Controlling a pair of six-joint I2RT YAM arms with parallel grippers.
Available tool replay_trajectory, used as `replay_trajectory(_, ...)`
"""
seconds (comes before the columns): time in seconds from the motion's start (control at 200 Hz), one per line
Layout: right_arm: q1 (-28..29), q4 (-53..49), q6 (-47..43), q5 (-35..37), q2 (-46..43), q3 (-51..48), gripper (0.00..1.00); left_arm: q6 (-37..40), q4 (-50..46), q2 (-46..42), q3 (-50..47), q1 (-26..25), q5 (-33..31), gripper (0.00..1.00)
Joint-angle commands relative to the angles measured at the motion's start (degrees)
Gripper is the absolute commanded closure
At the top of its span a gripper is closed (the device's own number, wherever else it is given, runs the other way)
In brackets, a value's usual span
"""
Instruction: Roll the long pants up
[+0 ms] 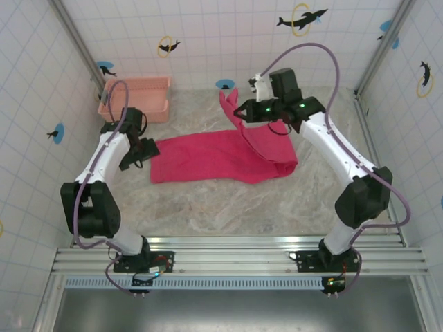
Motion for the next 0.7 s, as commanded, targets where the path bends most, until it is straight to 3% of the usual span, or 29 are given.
replay_trajectory(0.0,5.2,6.3,2.2,0.0,4.4,4.9,1.0,1.5,2.1,-1.8,-2.8,1.2,-0.4,0.03)
replay_trajectory(0.28,16.3,4.5,3.6,0.1,18.9,20.6,1.0,1.9,2.5,-1.5,-0.5,4.9,1.8,0.03)
replay_trajectory(0.601,21.6,4.5,7.4,-2.1,35.4,32.0,1.0,2.4,2.7,-0.5,0.9,5.2,2.7,0.03)
replay_trajectory(0.696,22.8,5.7,8.8,-4.2,39.8,34.7,0.77,2.9,2.3,-0.8,0.5,5.4,1.8,0.03)
